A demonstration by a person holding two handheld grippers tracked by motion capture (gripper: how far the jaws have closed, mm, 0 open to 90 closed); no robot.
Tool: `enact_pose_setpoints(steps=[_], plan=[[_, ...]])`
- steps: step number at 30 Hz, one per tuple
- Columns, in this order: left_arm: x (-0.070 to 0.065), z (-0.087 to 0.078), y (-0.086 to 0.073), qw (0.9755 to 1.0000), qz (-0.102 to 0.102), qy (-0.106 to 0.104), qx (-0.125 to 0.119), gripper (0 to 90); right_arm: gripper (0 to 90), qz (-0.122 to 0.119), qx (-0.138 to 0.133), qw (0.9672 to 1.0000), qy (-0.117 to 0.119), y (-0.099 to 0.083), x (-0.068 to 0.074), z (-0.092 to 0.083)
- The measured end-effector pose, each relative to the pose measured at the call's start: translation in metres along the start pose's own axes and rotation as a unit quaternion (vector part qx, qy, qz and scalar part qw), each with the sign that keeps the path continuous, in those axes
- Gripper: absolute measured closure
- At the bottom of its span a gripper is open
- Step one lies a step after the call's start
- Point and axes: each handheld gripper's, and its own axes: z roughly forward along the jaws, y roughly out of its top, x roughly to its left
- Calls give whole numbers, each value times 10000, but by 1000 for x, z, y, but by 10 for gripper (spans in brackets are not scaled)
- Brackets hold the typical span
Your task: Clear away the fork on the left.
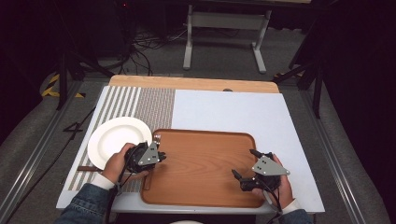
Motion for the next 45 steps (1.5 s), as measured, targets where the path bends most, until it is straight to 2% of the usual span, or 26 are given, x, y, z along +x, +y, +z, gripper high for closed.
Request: enact_pose_setpoints(steps=[5, 7, 10, 17, 22, 24, 27, 35, 39, 45], plan=[[1, -1, 3, 9997, 21, 73, -241, 812, 74, -9, -30, 10000, 7, -1, 3, -5], [2, -2, 4, 9994, 89, 100, -318, 797, 74, -20, -73, 10000, 58, -1, 3, -6], [3, -5, 5, 9984, 83, 155, -535, 768, 74, -24, -79, 9999, 74, -2, 4, -7], [2, -11, 5, 9958, 98, 288, -867, 672, 74, -48, -137, 9999, 90, -1, 4, -8], [1, -14, 5, 9941, 57, 439, -991, 565, 74, -55, -171, 9998, 123, 0, 5, -7], [1, -15, 4, 9929, 34, 420, -1112, 463, 74, -63, -174, 9997, 126, 0, 5, -7], [0, -14, 5, 9926, 20, 458, -1126, 356, 74, -83, -177, 9997, 124, 0, 5, -7], [-1, -15, 6, 9905, -74, 550, -1262, 142, 74, -85, -196, 9997, 108, 1, 6, -8], [-2, -20, 6, 9881, -106, 608, -1406, 83, 74, -96, -216, 9997, 80, 2, 6, -9], [0, -29, 0, 9859, -231, 728, -1488, 73, 74, -113, -222, 9997, 50, 2, 7, -9]])
